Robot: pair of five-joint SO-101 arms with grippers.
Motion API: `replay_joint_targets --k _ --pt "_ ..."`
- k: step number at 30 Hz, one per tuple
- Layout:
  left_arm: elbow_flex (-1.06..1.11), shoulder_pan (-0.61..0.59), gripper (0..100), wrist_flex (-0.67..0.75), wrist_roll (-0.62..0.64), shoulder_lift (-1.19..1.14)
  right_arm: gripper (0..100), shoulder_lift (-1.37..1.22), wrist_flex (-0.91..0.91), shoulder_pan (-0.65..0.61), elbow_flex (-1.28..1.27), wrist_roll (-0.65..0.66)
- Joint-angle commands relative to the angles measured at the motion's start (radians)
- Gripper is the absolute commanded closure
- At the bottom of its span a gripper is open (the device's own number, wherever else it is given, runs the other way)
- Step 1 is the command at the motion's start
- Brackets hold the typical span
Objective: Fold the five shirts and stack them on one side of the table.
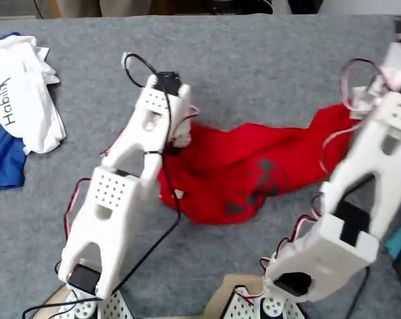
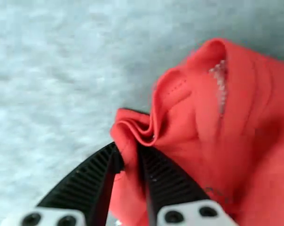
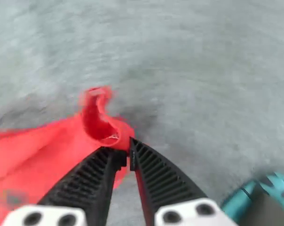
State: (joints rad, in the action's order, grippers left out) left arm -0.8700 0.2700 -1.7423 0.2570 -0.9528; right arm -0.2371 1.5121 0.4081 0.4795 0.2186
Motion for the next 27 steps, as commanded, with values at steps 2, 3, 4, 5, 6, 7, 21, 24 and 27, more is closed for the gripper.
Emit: replay_joint_targets --k 2,3,4,5,6,7,21,24,27 --pt "0.252 -0.069 98 -0.018 -0.057 0.166 99.5 0.027 0.008 -0.131 -0.053 0.049" --pt "0.304 -0.080 98 -0.018 -0.064 0.189 99.5 0.027 0.008 -0.151 -0.070 0.054" --pt "0.358 -0.089 98 -0.018 -0.074 0.213 99.5 0.027 0.008 -0.170 -0.087 0.054" --pt "0.404 -0.098 98 -0.018 -0.083 0.232 99.5 0.027 0.008 -0.185 -0.101 0.054" --pt "0.448 -0.106 98 -0.017 -0.092 0.254 99.5 0.027 0.008 -0.196 -0.113 0.054" --pt "0.486 -0.110 98 -0.017 -0.101 0.271 99.5 0.027 0.008 -0.205 -0.125 0.054" --pt "0.477 -0.048 76 -0.017 0.037 0.489 99.5 0.027 0.014 -0.208 -0.160 0.054" --pt "0.468 -0.048 66 -0.017 0.091 0.552 99.5 0.027 0.015 -0.208 -0.160 0.054" --pt "0.416 -0.046 65 -0.015 0.104 0.584 99.5 0.027 0.015 -0.208 -0.162 0.054"
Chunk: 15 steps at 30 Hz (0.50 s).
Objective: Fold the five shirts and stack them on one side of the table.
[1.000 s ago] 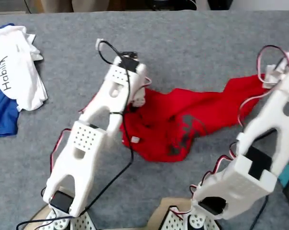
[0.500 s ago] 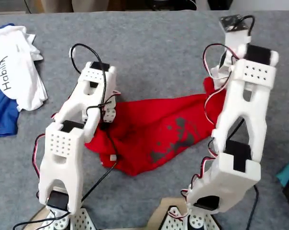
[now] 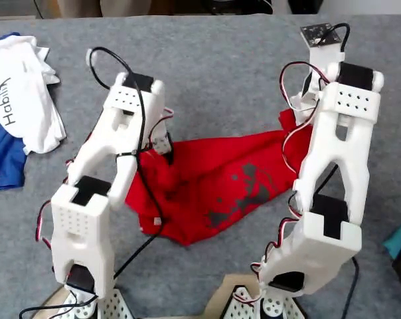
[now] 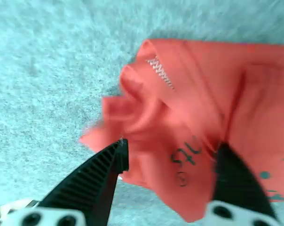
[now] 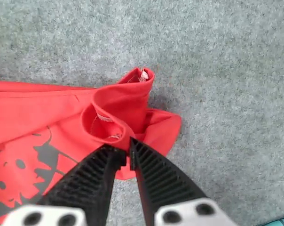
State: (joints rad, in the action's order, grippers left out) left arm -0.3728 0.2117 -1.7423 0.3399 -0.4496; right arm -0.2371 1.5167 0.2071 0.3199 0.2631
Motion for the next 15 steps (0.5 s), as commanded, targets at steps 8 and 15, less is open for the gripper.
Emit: replay_joint_targets --k 8,15 --pt "-0.184 0.069 70 0.190 0.112 -0.071 99.5 0.027 0.003 -0.013 -0.025 0.009" --pt "-0.282 0.114 70 0.212 0.117 -0.289 99.5 0.028 0.003 -0.005 -0.065 0.009"
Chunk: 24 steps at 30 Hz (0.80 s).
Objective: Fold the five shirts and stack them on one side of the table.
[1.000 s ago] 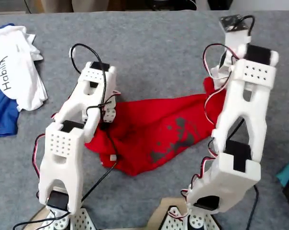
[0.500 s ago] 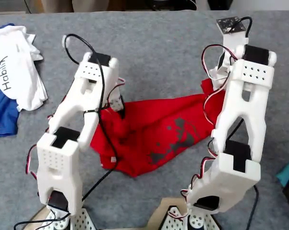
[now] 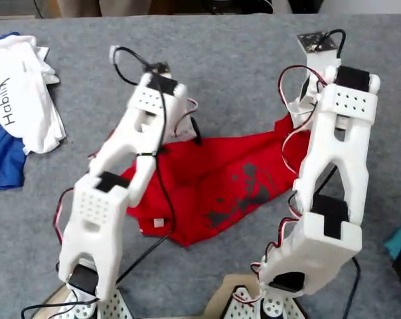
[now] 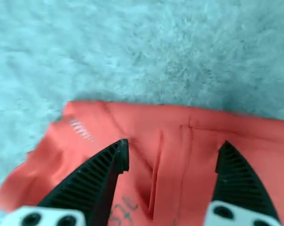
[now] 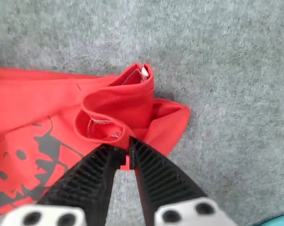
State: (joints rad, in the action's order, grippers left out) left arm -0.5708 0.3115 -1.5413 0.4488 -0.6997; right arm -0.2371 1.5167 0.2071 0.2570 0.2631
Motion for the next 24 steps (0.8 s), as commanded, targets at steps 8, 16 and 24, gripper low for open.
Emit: replay_joint_targets --k 8,16,24 --pt "-0.278 0.015 70 -0.040 0.061 -0.226 99.5 0.028 0.003 -0.005 -0.002 0.008" --pt "-0.430 0.015 75 -0.147 0.083 -0.300 99.5 0.028 0.009 -0.005 -0.004 0.003" --pt "-0.559 0.015 80 -0.218 0.080 -0.294 99.5 0.028 0.003 -0.005 -0.047 0.005"
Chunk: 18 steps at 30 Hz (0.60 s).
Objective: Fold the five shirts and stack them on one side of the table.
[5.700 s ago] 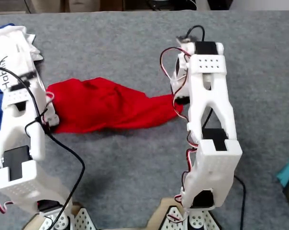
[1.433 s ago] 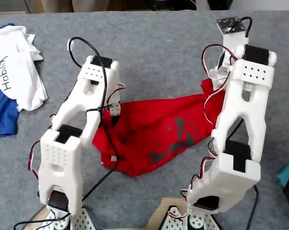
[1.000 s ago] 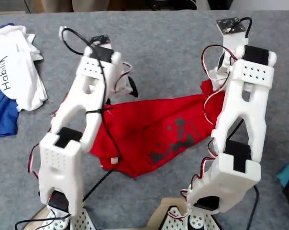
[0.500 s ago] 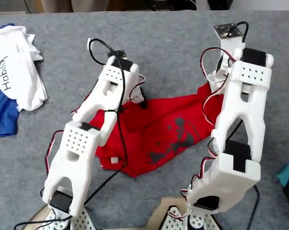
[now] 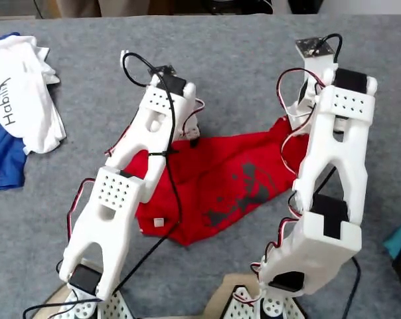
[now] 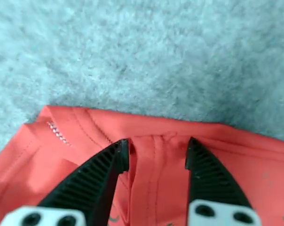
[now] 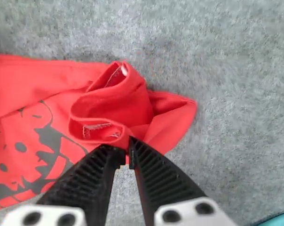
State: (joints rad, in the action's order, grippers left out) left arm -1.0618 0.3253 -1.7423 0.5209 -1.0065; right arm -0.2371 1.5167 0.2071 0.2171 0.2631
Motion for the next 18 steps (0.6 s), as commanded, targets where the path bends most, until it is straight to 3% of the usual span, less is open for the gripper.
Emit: replay_joint_targets --k 1,18 --pt "-0.069 0.002 80 -0.017 0.008 0.013 99.5 0.028 0.003 -0.005 -0.012 0.005" --pt "0.048 0.040 81 -0.015 0.011 0.002 99.5 0.028 0.003 -0.004 -0.012 0.009"
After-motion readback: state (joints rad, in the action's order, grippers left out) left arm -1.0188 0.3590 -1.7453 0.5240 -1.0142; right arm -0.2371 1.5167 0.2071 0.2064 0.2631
